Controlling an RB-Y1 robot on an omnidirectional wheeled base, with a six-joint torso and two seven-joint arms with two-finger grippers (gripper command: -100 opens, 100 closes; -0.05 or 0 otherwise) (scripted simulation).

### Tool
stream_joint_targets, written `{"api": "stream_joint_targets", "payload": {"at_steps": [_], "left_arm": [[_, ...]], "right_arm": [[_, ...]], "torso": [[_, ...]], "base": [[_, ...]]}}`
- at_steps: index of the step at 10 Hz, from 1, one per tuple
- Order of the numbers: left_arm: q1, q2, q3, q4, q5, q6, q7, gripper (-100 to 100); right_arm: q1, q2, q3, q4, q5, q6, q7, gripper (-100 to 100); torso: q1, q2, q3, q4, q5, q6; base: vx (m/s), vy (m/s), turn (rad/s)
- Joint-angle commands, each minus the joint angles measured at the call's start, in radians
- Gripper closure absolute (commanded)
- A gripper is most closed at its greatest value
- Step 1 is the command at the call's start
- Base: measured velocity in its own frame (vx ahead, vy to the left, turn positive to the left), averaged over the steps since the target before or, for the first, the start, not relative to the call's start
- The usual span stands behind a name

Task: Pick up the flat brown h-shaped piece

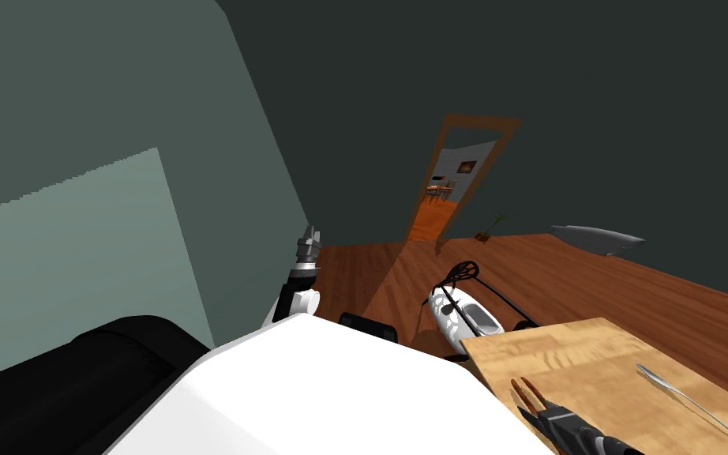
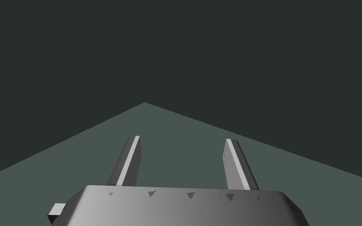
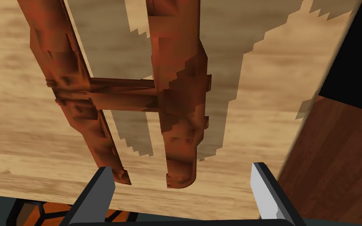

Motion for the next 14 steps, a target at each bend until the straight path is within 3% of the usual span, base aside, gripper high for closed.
{"api": "stream_joint_targets", "payload": {"at_steps": [1,5,6,7,8,12,14], "left_arm": [[0.0,0.0,0.0,0.0,0.0,0.0,0.0,0],[0.0,0.0,0.0,0.0,0.0,0.0,0.0,0],[0.0,0.0,0.0,0.0,0.0,0.0,0.0,0],[0.0,0.0,0.0,0.0,0.0,0.0,0.0,0],[0.0,0.0,0.0,0.0,0.0,0.0,0.0,0],[0.001,0.0,0.0,0.0,0.0,0.0,0.0,0],[0.0,0.0,0.0,0.0,0.0,0.0,0.0,0]], "right_arm": [[0.003,-0.023,0.047,0.016,0.02,-0.007,0.006,-100],[-0.014,-0.03,0.131,0.08,0.058,-0.035,0.023,-100],[-0.011,-0.036,0.122,0.062,0.054,-0.027,0.015,-100],[-0.011,-0.036,0.125,0.061,0.055,-0.027,0.014,0],[-0.011,-0.023,0.122,0.062,0.059,-0.021,0.045,-100],[-0.01,0.015,0.116,0.065,0.07,-0.003,0.139,-100],[-0.011,0.023,0.112,0.077,0.069,-0.008,0.148,-100]], "torso": [[0.0,0.0,0.0,0.0,0.0,0.0],[0.0,0.001,0.0,0.0,0.0,0.0],[0.0,0.0,0.0,0.0,0.0,0.0],[-0.001,0.0,0.0,0.0,0.0,0.001],[-0.001,-0.001,0.0,0.0,0.0,0.001],[-0.003,-0.011,-0.006,-0.002,-0.001,0.001],[-0.002,-0.011,-0.006,-0.002,-0.001,0.0]], "base": [[-0.034,0.021,0.202],[-0.031,0.019,0.128],[-0.009,0.005,0.017],[0.0,0.0,0.0],[0.082,-0.028,-0.177],[0.147,-0.023,-0.232],[0.101,-0.001,-0.098]]}}
